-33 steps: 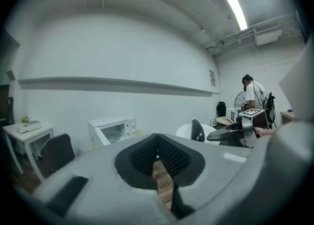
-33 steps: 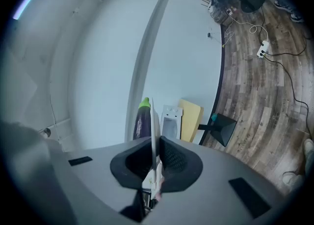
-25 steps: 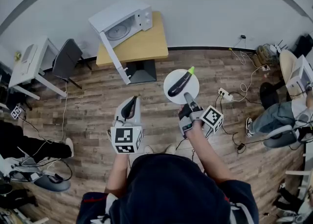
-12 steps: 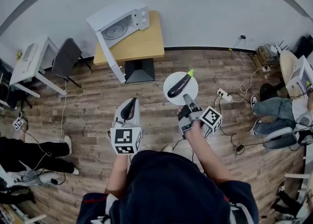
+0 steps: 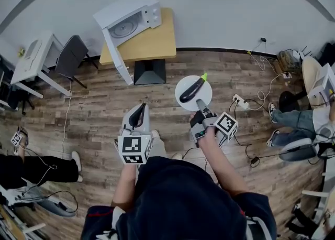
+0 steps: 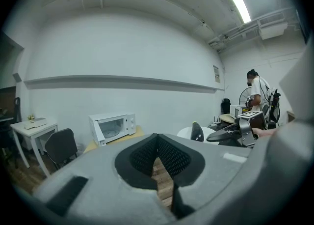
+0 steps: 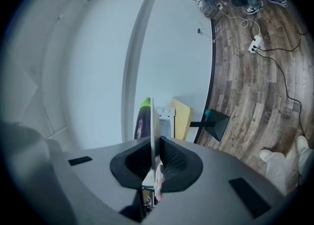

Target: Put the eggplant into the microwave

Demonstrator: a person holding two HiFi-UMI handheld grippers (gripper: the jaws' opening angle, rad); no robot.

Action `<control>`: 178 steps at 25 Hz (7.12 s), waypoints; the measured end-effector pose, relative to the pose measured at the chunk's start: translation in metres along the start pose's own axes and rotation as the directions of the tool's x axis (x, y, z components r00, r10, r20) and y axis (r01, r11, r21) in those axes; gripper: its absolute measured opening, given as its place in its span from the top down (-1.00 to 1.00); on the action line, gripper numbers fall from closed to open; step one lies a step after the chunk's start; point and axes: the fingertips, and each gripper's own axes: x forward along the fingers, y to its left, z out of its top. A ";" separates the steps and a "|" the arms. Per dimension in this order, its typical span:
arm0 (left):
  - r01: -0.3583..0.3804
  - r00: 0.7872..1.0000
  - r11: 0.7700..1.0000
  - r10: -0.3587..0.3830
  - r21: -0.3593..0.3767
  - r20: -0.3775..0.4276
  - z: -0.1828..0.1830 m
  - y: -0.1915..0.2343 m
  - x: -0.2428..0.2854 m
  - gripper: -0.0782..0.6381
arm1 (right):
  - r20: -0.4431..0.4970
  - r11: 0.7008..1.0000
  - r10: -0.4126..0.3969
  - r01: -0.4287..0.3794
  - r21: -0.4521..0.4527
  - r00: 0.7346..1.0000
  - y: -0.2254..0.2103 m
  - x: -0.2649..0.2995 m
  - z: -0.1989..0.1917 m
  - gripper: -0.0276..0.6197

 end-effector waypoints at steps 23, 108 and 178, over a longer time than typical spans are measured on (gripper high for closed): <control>-0.012 1.000 1.000 0.011 -0.013 -0.013 0.025 0.106 0.137 0.74 | -0.027 0.999 -0.024 0.025 0.031 0.999 0.016 0.174 0.026 0.83; -0.456 0.878 0.879 0.419 -0.139 -0.229 0.022 0.359 0.411 0.74 | -0.633 0.995 -0.097 0.072 -0.065 0.768 -0.018 0.686 -0.024 0.83; -0.377 0.889 0.905 0.293 -0.200 -0.351 -0.024 0.383 0.427 0.74 | -0.564 0.950 -0.309 0.229 -0.210 0.766 -0.092 0.794 -0.092 0.77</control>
